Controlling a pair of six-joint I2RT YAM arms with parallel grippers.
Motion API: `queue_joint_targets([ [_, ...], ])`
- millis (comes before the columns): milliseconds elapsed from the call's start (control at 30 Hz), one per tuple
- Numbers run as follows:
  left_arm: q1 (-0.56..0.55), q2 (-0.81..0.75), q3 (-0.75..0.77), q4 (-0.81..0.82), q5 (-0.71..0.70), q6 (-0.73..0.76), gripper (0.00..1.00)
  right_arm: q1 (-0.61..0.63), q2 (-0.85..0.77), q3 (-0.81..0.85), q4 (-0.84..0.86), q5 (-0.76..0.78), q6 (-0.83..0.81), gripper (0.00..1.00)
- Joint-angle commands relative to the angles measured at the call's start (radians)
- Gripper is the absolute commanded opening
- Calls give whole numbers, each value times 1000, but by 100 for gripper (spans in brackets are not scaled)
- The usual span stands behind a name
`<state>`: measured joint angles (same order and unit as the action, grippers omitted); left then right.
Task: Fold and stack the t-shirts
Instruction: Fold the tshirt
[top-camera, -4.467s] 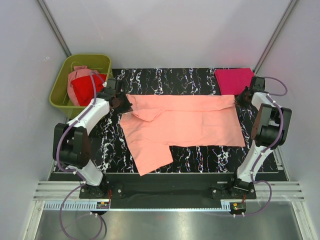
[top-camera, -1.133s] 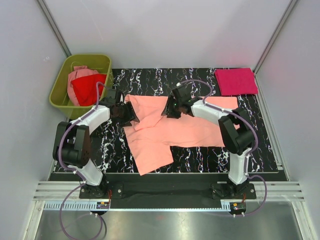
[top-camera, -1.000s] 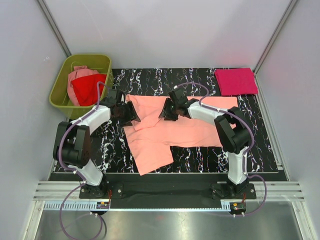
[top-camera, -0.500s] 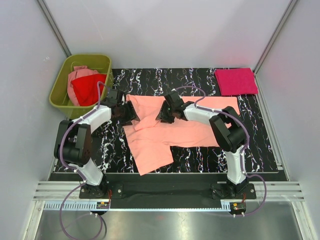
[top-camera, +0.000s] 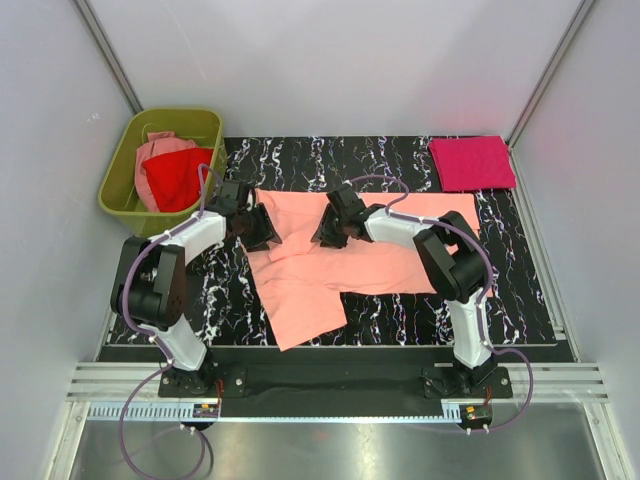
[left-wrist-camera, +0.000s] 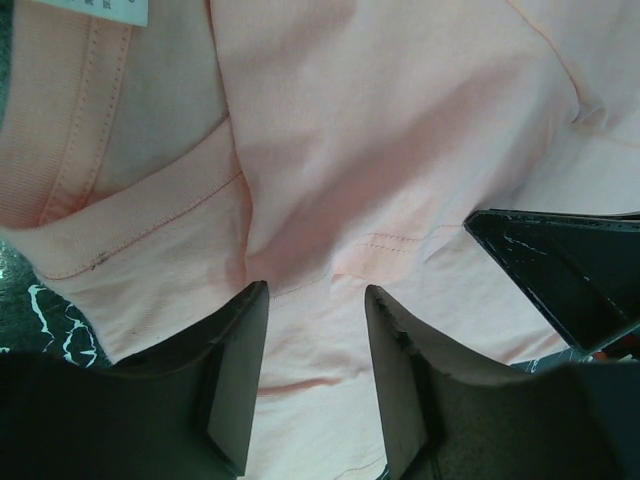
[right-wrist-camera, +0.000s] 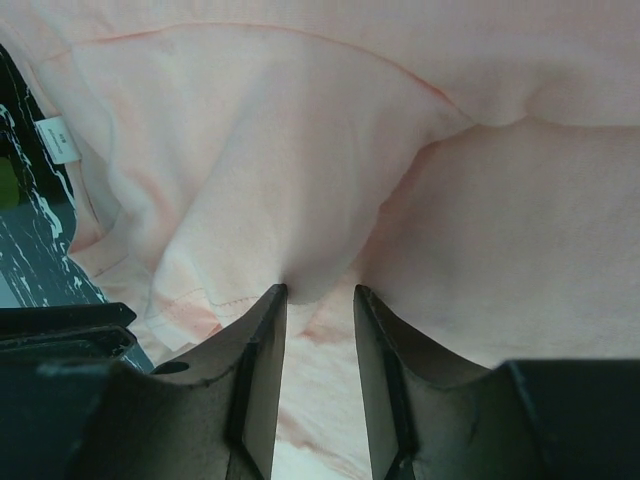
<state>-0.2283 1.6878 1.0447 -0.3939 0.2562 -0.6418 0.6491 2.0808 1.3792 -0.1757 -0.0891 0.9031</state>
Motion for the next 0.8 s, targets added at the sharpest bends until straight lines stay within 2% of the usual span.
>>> queue_joint_targets([
  [0,-5,4,17,38,-12,-9,47,11,16,49,45,22,13,40],
  [233,-6,6,18,12,-31,-9,44,11,24,72,35,26,14,39],
  [333,-14,-11,51,-60,-122,8,48,11,28,83,22,26,20,37],
  [400,-16,-28,58,-79,-171,14,52,11,28,84,19,28,22,29],
  [567,-35,-80,11,-68,-189,-1,58,11,24,81,19,26,23,6],
  [767,-63,-79,-26,-8,-170,-18,60,11,12,75,28,23,22,0],
])
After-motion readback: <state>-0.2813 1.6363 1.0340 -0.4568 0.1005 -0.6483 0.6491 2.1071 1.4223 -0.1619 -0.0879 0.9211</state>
